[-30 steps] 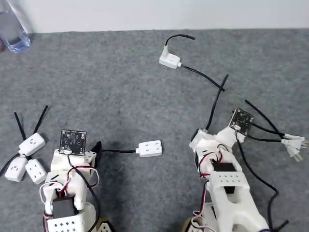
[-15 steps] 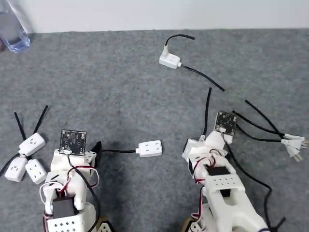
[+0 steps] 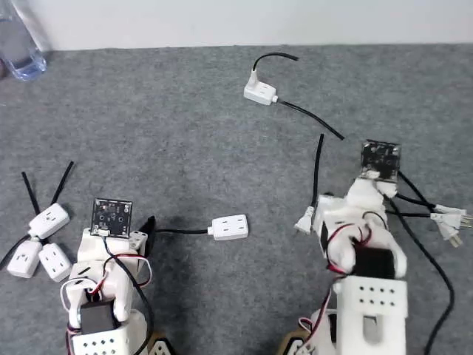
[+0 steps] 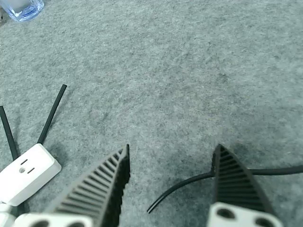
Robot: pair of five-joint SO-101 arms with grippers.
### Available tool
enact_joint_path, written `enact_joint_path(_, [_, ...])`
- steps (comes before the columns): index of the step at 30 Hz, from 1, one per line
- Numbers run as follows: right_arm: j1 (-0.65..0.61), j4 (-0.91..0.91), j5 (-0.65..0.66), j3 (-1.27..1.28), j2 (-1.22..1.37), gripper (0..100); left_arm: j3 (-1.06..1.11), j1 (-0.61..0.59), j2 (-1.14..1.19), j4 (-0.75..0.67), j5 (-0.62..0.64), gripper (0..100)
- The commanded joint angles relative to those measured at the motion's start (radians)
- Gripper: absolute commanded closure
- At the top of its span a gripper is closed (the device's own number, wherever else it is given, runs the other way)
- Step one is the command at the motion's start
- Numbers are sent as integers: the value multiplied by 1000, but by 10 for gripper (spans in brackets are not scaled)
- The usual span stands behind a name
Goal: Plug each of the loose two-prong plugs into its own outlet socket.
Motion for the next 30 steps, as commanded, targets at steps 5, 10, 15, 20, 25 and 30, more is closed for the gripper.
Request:
enact_joint_path(5, [4, -124, 781, 290, -142, 961, -2, 6, -8, -21, -11, 735])
enact_joint_path(10, [35, -170, 838, 394, -242, 990, -2, 6, -8, -21, -11, 735])
enact_joint_path(15, [12, -168, 939, 402, -262, 991, -2, 6, -8, -21, -11, 735])
enact_joint_path(20, [-45, -87, 937, 391, -260, 991, -2, 6, -8, -21, -11, 735])
enact_joint_path(25, [-62, -62, 937, 387, -260, 991, -2, 6, -8, -21, -11, 735])
enact_joint_path(30, [-97, 91, 937, 285, -260, 991, -2, 6, -8, -21, -11, 735])
